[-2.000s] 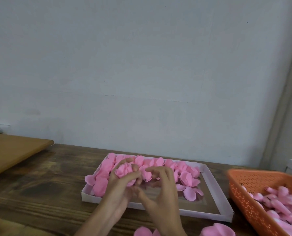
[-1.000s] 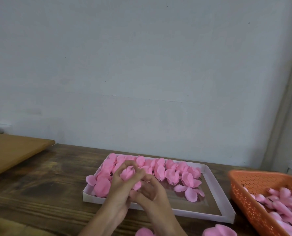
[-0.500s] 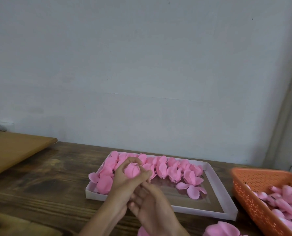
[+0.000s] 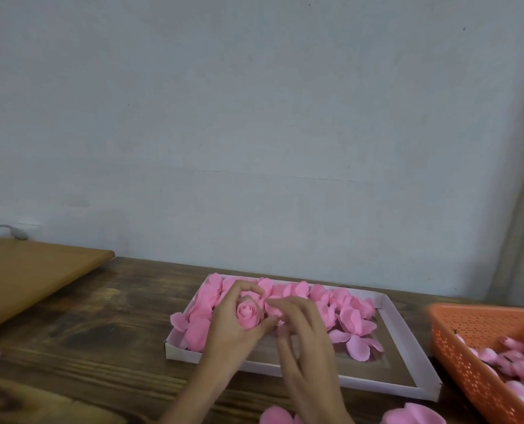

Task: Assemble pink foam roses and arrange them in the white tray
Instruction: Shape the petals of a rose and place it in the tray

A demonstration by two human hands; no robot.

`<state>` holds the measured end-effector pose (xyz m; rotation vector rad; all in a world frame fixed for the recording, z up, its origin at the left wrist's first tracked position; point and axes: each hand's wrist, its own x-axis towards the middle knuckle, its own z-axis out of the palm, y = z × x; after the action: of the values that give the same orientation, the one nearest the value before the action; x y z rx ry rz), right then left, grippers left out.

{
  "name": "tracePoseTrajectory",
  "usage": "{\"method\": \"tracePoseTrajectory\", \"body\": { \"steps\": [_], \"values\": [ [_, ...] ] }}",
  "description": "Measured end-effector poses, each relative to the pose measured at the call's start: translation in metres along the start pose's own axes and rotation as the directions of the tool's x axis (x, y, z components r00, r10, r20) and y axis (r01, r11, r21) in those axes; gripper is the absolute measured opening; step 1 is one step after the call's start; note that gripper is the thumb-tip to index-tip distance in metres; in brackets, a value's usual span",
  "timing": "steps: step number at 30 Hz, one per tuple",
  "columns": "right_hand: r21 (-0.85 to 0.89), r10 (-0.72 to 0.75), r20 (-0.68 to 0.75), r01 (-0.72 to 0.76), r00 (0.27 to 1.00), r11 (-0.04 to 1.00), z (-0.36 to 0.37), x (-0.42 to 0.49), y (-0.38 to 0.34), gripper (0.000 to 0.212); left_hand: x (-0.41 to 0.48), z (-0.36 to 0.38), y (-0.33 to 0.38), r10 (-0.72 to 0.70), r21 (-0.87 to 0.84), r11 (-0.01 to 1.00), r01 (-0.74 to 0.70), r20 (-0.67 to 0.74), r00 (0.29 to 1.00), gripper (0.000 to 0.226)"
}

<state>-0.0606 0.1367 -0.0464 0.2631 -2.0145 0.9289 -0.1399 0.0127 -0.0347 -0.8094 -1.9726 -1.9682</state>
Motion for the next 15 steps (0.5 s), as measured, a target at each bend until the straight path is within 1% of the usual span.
{"method": "tracePoseTrajectory", "body": {
  "steps": [1,3,6,8,12,15],
  "values": [
    [-0.05,-0.059,0.033,0.061,0.998,0.997,0.001,0.0,-0.001,0.047,-0.001,0.0,-0.003,-0.037,-0.042,0.998,0.037,0.015,0.999,0.045],
    [-0.119,-0.098,0.064,0.106,0.993,0.987,0.003,-0.001,-0.003,0.043,-0.001,0.002,-0.006,-0.107,-0.144,0.983,0.11,0.029,0.994,0.046],
    [-0.213,-0.139,0.048,0.146,0.989,0.966,0.004,-0.005,-0.005,0.034,-0.001,0.005,-0.014,-0.165,-0.211,0.962,0.171,0.048,0.985,0.039],
    [-0.232,-0.157,0.047,0.164,0.986,0.959,0.003,-0.004,-0.007,0.033,0.0,0.004,-0.012,-0.169,-0.231,0.956,0.181,0.071,0.983,0.031],
    [-0.246,-0.156,0.08,0.171,0.984,0.954,-0.001,-0.003,-0.009,0.037,0.003,0.006,-0.01,-0.181,-0.228,0.952,0.204,0.116,0.977,0.033],
    [-0.258,-0.149,0.092,0.168,0.985,0.951,-0.002,-0.003,-0.01,0.034,0.004,0.006,-0.012,-0.21,-0.268,0.933,0.238,0.128,0.969,0.024]
  ]
}}
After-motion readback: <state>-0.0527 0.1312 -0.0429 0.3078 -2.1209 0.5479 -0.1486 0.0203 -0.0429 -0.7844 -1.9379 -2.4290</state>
